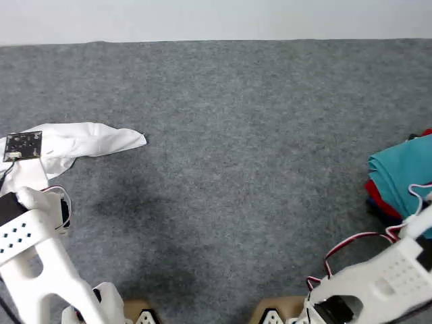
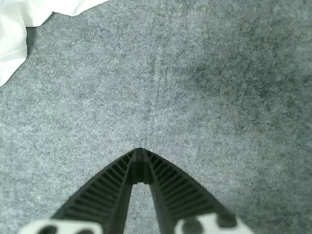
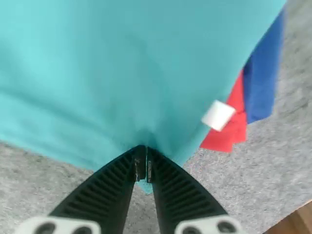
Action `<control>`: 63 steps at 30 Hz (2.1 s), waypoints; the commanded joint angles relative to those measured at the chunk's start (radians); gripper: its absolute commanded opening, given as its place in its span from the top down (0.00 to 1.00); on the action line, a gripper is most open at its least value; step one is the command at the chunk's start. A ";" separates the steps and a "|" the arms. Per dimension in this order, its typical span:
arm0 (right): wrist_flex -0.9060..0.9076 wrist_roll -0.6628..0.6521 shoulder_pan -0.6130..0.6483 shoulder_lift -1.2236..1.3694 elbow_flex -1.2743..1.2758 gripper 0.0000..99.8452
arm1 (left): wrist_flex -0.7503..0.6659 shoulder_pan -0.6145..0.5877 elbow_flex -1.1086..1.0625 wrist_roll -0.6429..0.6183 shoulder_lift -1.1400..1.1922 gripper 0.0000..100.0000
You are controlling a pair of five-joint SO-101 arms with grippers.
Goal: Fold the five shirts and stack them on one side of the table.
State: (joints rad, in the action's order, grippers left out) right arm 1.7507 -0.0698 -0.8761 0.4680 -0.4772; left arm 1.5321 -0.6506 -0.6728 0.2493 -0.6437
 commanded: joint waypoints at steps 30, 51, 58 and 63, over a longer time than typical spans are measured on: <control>0.039 -0.114 0.025 -0.762 0.229 0.99 | 0.005 0.000 0.288 0.009 0.081 0.99; 0.038 -0.144 0.131 -1.253 0.856 0.98 | 0.002 -0.005 1.038 0.655 0.861 0.77; 0.039 -0.144 0.131 -1.260 0.856 0.98 | -0.009 0.014 1.290 0.778 1.085 0.74; 0.039 -0.144 0.133 -1.260 0.856 0.98 | -0.018 0.066 1.445 0.775 1.264 0.74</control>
State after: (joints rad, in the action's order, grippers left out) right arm 1.7538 -0.2018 -0.7503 -0.7672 0.3836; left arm 1.5228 -0.6168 0.6697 1.0150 0.5685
